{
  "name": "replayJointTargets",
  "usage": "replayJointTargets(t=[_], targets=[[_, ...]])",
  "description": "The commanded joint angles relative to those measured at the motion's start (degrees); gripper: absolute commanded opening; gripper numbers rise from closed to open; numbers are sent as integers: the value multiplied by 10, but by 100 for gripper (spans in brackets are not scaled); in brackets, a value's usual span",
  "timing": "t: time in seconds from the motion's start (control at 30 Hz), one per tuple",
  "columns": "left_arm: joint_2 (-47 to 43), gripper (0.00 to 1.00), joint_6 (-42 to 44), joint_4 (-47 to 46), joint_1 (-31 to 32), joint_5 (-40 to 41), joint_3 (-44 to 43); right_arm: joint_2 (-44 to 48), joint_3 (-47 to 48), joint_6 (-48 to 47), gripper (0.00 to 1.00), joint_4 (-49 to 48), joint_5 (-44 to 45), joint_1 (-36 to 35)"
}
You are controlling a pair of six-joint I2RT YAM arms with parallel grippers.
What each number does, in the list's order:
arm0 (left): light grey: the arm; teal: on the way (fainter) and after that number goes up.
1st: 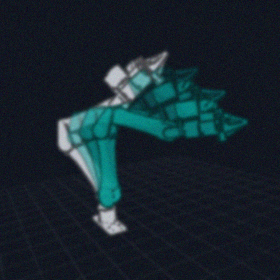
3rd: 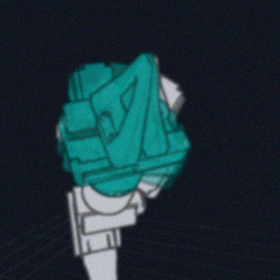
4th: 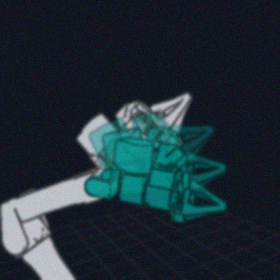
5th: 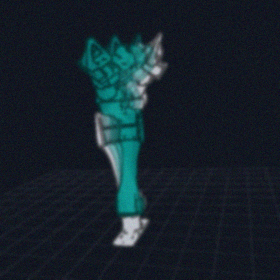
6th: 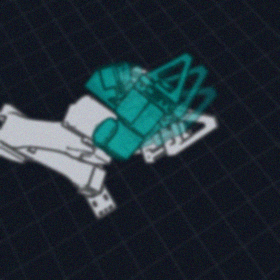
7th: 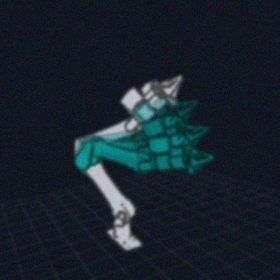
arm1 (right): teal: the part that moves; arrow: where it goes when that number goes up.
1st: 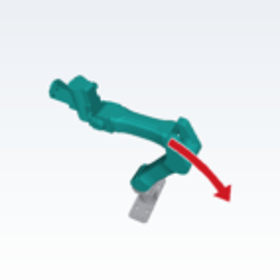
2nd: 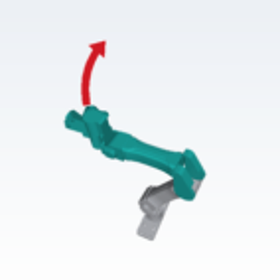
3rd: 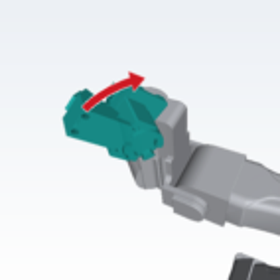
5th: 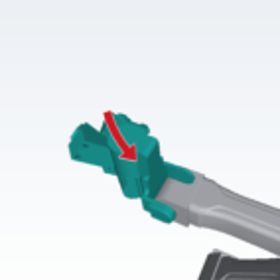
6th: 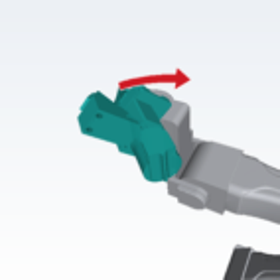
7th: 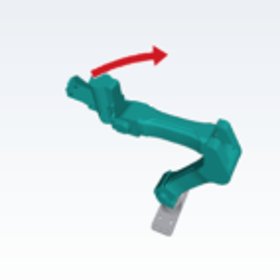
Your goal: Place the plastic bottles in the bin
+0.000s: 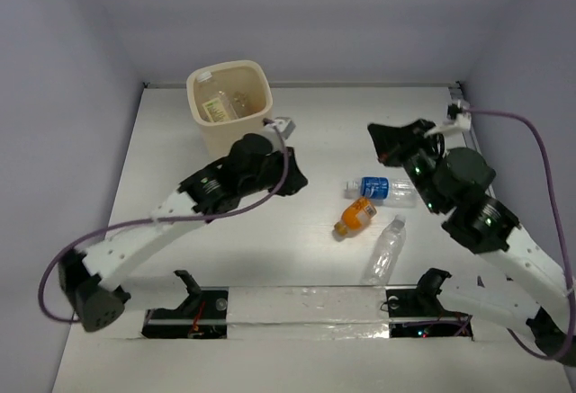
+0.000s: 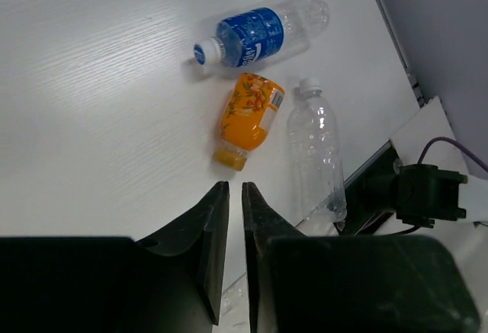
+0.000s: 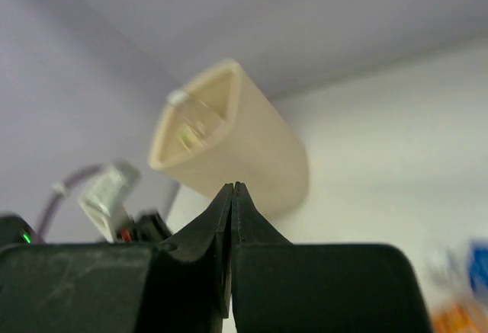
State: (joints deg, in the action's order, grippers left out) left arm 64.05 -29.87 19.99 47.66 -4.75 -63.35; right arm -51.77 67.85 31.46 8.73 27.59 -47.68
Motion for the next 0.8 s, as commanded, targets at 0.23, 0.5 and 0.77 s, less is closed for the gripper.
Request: replayJointTargets(t=[0.23,0.5,0.77], targets=[[314,29,198,-86,110,34,-242,366,-224,395,6,451,96,4],[554,78,261,-50,110,-15,-473,368,-97,365,59,515,134,4],[723,88,290,52,120,-100,-694,367,-63,324,74,531,106,4]])
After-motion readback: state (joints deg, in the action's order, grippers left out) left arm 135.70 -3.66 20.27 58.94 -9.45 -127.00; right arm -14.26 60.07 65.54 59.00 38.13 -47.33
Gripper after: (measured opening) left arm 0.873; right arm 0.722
